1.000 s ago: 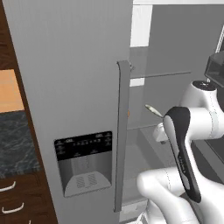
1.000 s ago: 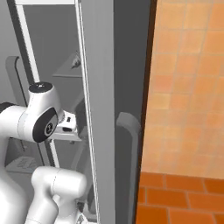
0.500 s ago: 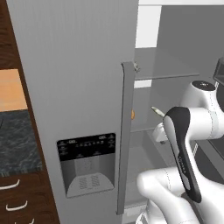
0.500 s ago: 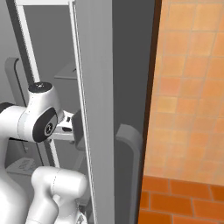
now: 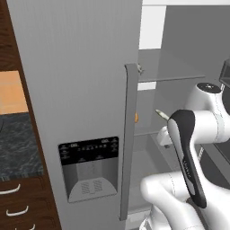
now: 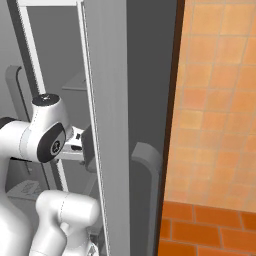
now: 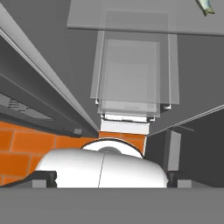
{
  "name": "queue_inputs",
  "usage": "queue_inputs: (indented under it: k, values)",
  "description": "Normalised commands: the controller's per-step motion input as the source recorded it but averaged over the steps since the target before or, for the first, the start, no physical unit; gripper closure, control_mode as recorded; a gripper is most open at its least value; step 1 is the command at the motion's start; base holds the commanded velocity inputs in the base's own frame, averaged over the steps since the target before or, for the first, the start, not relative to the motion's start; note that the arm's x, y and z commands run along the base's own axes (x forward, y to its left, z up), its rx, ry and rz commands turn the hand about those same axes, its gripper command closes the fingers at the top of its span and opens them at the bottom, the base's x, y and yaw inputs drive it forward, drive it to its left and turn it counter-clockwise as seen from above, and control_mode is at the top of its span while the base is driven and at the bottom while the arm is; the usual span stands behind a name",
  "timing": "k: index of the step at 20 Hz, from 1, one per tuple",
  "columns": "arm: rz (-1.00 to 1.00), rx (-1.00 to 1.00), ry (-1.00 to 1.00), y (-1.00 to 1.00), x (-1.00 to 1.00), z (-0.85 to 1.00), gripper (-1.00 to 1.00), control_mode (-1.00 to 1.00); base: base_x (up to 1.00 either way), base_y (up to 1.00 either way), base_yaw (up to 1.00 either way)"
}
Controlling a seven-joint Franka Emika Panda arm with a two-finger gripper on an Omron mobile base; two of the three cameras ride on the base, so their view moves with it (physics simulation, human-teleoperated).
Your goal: Place one potato and one fish in each tupperware on the nearby counter, to pack two identical lunches.
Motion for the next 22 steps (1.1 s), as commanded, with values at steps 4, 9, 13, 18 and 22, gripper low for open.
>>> queue_inputs:
  k: [4, 9, 13, 18, 22]
  values:
    - [0.00, 0.00, 0.00, 0.00, 0.00, 0.00, -1.00, 1.00, 0.00, 0.00, 0.00]
    - [0.02, 0.00, -0.10, 0.08, -0.01, 0.23, -1.00, -1.00, 0.00, 0.00, 0.00]
    - [0.06, -0.14, -0.34, 0.15, 0.14, 1.00, -1.00, -1.00, 0.00, 0.00, 0.00]
    - [0.07, -0.20, -0.35, 0.05, 0.40, 1.00, -1.00, -1.00, 0.00, 0.00, 0.00]
    - [0.04, -0.14, -0.38, 0.00, 0.54, 1.00, -1.00, -1.00, 0.00, 0.00, 0.00]
